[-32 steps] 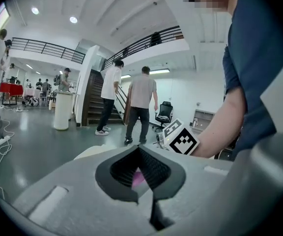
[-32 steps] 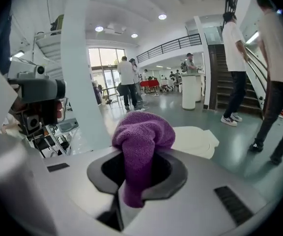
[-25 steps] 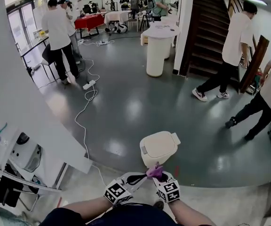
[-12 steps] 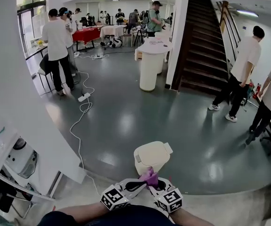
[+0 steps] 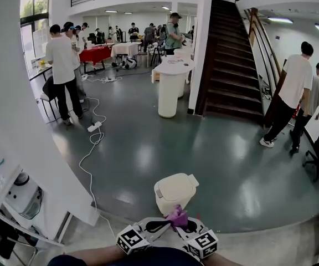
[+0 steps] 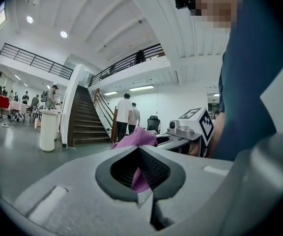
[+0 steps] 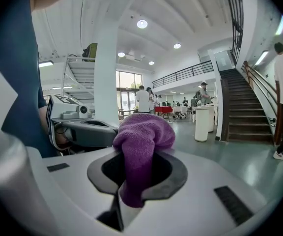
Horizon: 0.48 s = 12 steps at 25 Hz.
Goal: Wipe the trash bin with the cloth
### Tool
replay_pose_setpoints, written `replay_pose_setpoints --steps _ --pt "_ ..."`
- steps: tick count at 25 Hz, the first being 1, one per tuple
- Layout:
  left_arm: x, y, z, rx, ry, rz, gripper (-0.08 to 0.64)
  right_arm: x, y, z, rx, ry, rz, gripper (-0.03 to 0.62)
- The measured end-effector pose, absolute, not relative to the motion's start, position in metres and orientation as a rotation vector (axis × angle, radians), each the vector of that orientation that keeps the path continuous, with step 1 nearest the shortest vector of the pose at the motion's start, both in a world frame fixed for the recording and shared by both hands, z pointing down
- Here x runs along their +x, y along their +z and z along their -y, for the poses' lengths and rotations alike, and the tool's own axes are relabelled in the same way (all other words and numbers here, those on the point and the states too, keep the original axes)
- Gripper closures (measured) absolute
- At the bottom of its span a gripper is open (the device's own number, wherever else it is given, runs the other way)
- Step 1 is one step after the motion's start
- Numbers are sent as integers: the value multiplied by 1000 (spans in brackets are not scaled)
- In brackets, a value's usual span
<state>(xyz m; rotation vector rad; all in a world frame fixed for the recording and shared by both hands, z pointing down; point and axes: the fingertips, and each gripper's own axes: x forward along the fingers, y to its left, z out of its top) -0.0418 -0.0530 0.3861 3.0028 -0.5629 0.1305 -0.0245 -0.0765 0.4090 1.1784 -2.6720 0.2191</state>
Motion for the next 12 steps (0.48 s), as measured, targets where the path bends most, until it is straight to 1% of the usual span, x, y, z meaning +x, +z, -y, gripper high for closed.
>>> replay_pose_setpoints --steps 12 --pt "-41 386 37 3014 131 540 572 -17 406 57 1220 227 2670 515"
